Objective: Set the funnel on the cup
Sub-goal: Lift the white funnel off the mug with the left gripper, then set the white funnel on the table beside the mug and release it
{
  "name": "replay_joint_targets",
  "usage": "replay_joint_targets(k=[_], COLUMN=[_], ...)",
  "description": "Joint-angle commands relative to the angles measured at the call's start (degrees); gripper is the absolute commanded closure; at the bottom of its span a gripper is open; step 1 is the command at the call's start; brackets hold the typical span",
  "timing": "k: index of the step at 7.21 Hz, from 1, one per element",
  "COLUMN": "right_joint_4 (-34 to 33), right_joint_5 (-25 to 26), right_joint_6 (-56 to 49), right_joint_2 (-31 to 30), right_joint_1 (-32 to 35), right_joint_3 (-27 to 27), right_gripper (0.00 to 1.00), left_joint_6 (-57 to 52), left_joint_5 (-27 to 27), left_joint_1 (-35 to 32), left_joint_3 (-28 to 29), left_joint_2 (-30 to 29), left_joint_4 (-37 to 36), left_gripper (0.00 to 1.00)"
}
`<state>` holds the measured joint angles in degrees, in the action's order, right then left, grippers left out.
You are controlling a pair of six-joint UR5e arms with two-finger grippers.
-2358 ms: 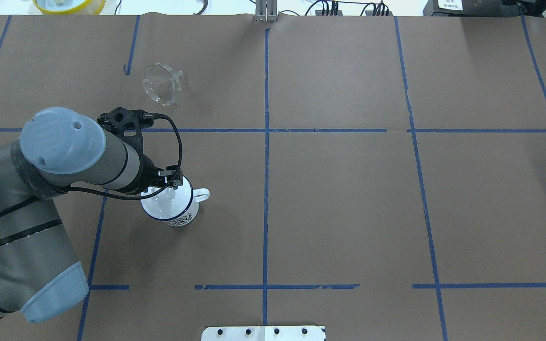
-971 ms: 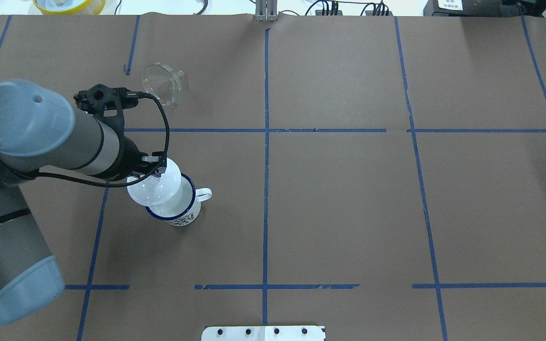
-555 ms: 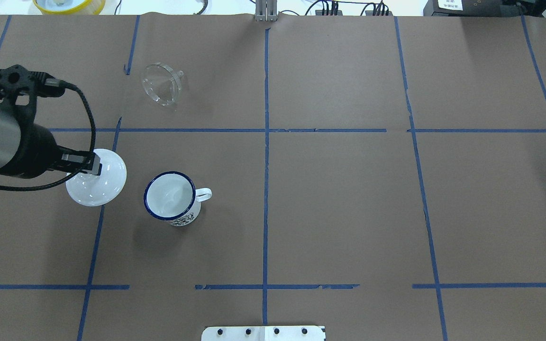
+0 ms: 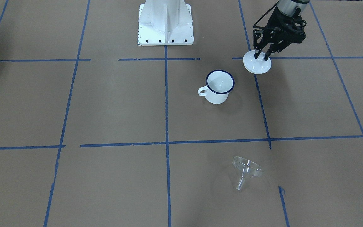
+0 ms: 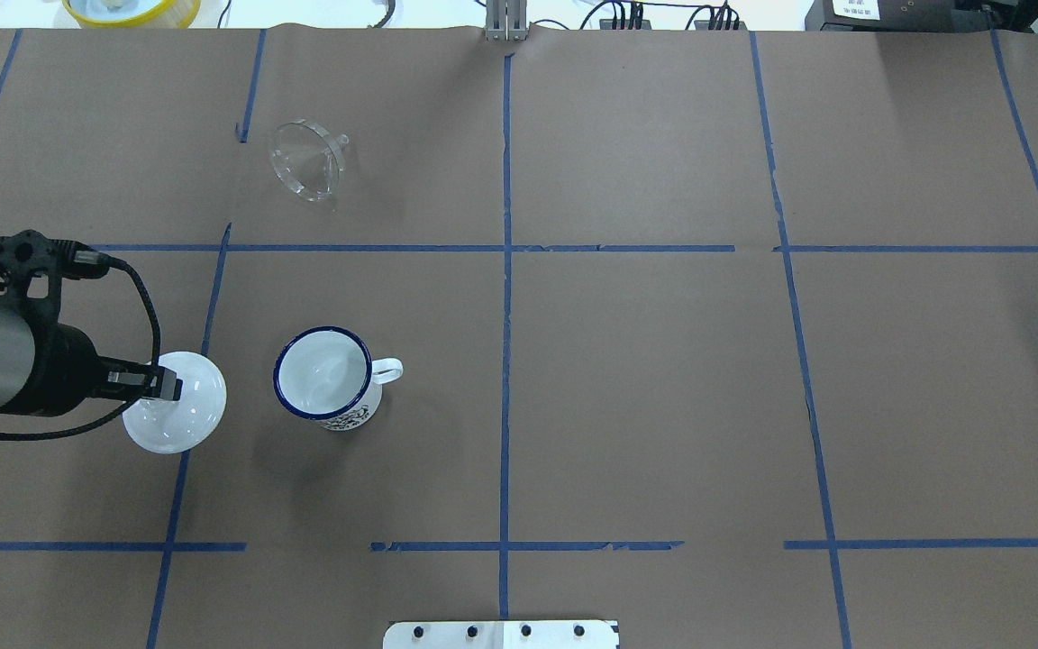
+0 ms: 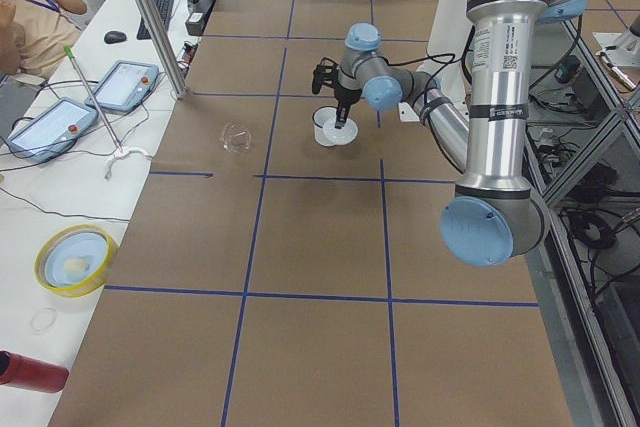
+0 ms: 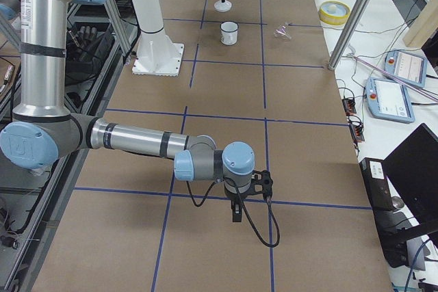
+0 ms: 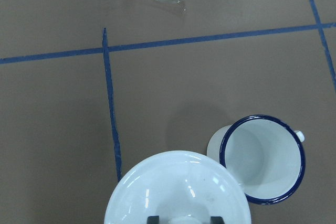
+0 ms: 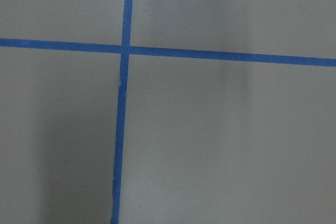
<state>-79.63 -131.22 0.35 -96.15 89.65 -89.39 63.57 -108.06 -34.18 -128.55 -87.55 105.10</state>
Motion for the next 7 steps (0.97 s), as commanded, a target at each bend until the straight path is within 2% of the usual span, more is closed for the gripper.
replay_joint_targets(k=[1, 5, 7], right_joint_4=[0.0, 0.0, 0.0], right_joint_5=[0.0, 0.0, 0.0], right_joint_6=[0.0, 0.0, 0.0], right_joint_2=[0.0, 0.0, 0.0], right_joint_1=[0.0, 0.0, 0.0], right_joint_3=[0.0, 0.0, 0.0], right_gripper=[0.0, 0.0, 0.0], left_joint_6=[6.8, 6.8, 6.7], left_joint_5=[4.6, 6.0, 6.0], left_joint_1=[5.5, 6.8, 6.8], left_joint_3=[6.4, 11.9, 12.6], left_joint_2=[0.5, 0.2, 0.0], left_joint_4=[8.2, 12.5, 13.1], left_gripper=[1.0, 1.0, 1.0])
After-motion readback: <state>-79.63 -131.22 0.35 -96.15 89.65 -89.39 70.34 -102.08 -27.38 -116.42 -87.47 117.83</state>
